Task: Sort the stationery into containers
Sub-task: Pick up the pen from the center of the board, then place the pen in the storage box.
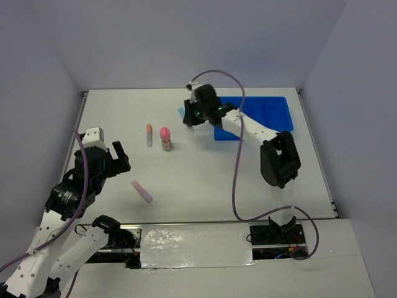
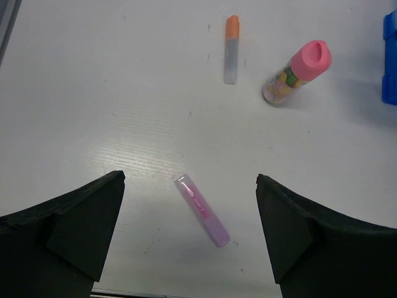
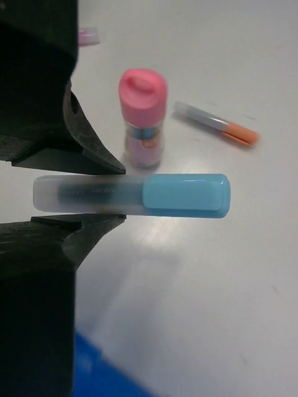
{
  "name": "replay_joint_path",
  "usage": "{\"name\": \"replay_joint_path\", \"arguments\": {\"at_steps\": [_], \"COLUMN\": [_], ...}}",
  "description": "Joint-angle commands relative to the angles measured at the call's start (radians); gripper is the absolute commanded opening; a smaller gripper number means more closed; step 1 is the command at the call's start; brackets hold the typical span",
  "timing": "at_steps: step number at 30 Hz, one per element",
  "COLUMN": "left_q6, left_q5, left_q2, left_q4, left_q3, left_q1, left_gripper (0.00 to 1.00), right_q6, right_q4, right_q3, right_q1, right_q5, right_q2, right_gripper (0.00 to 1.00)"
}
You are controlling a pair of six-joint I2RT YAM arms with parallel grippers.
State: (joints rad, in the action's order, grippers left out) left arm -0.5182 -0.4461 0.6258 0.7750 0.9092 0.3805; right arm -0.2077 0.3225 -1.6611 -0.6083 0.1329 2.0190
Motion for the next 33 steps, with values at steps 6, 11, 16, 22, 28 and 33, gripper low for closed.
{"name": "replay_joint_path", "arguments": {"at_steps": [6, 11, 16, 22, 28, 33], "left_q6": [0.033, 0.043, 0.043, 0.052, 0.043, 0.038], "left_q5": [0.020, 0.043, 0.041, 0.063, 0.040, 0.030], "left_q2": [-0.028, -0.021, -0.034, -0.052, -0.031, -0.021], "left_q4": [-0.063, -0.071, -0.072, -0.083, -0.072, -0.066], "left_q3": [-0.012, -0.013, -0.016, -0.020, -0.016, -0.015], "left_q1": [-0.006, -0.006, -0.005, -0.006, -0.006, -0.006], "left_gripper": [0.99, 0.99, 0.99, 0.99, 0.99, 0.99], "right_q6": [0.129, 0.117, 0.122, 0.087, 0.042, 0.008], "right_q4": [0.007, 0.012, -0.005, -0.033, 0.004, 0.041], "right_q3": [0.037, -0.028, -0.037, 0.032, 0.044, 0.058], "right_q1": [0.324, 0.511, 0.584, 0.598, 0.598, 0.598], "right_q5": [-0.191, -0.289, -0.254, -0.243, -0.228, -0.171], "right_q2": [-0.207, -0.106, -0.010, -0.005, -0.011, -0.068], "right_gripper": [0.00, 0.01, 0.03, 0.06, 0.54, 0.68]}}
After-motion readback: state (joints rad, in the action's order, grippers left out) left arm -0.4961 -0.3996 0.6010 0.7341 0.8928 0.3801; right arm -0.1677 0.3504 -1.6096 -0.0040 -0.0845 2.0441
